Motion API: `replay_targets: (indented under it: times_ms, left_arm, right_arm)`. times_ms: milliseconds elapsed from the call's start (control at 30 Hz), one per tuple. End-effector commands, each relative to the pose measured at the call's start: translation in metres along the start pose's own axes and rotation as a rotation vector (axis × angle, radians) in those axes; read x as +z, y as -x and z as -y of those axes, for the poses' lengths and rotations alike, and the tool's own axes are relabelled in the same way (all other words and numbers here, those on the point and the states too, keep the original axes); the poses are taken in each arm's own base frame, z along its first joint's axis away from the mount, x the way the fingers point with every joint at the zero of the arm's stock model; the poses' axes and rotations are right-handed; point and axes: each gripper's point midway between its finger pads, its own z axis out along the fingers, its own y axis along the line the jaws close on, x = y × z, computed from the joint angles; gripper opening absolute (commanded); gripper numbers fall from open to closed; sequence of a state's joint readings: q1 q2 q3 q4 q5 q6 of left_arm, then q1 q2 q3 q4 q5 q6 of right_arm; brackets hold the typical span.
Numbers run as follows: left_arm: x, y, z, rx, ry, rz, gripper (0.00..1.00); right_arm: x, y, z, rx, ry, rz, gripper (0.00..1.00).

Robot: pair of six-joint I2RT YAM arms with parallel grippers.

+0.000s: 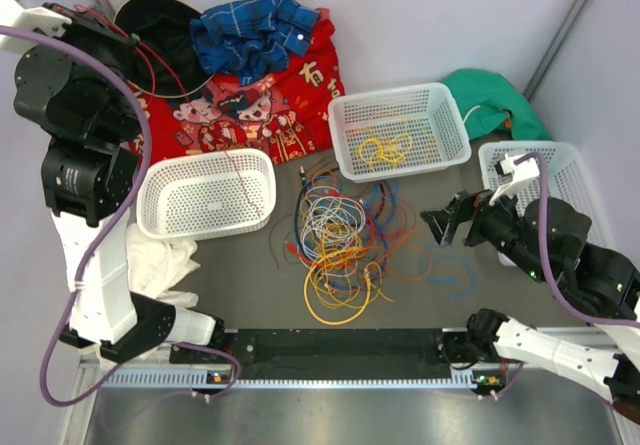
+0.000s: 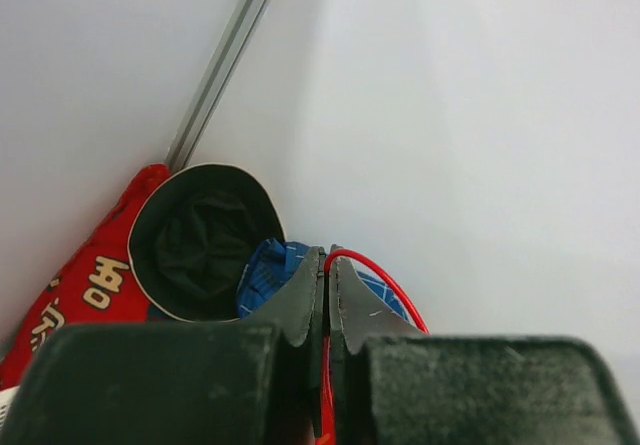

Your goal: Untangle the cables

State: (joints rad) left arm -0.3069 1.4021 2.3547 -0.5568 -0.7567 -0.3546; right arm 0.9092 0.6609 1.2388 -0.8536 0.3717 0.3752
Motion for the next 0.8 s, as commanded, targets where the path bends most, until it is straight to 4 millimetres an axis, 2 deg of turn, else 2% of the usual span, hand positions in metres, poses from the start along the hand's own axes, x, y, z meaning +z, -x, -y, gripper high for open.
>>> replay_targets:
  times_ms: [0, 267, 533, 767]
  left_arm:
    - [-0.002, 0.013, 0.008, -0.062, -0.04, 0.026, 0.0]
    - [-0.013, 0.015, 0.024, -0.144, -0.134, -0.01, 0.0]
    - [-0.007, 0.003, 0.004, -0.081, -0.043, 0.002, 0.0]
    - [0.002, -0.007, 0.0, -0.035, -0.004, 0.008, 0.0]
  right_arm:
    - [-0.006, 0.011, -0.003, 0.015, 0.021, 0.033, 0.99]
    - [-0.012, 0.012, -0.001, 0.023, 0.019, 0.04, 0.99]
    - [-0.015, 0.009, 0.0, 0.039, 0.025, 0.038, 0.99]
    - [-0.017, 0.007, 0.004, 0.035, 0.011, 0.032, 0.99]
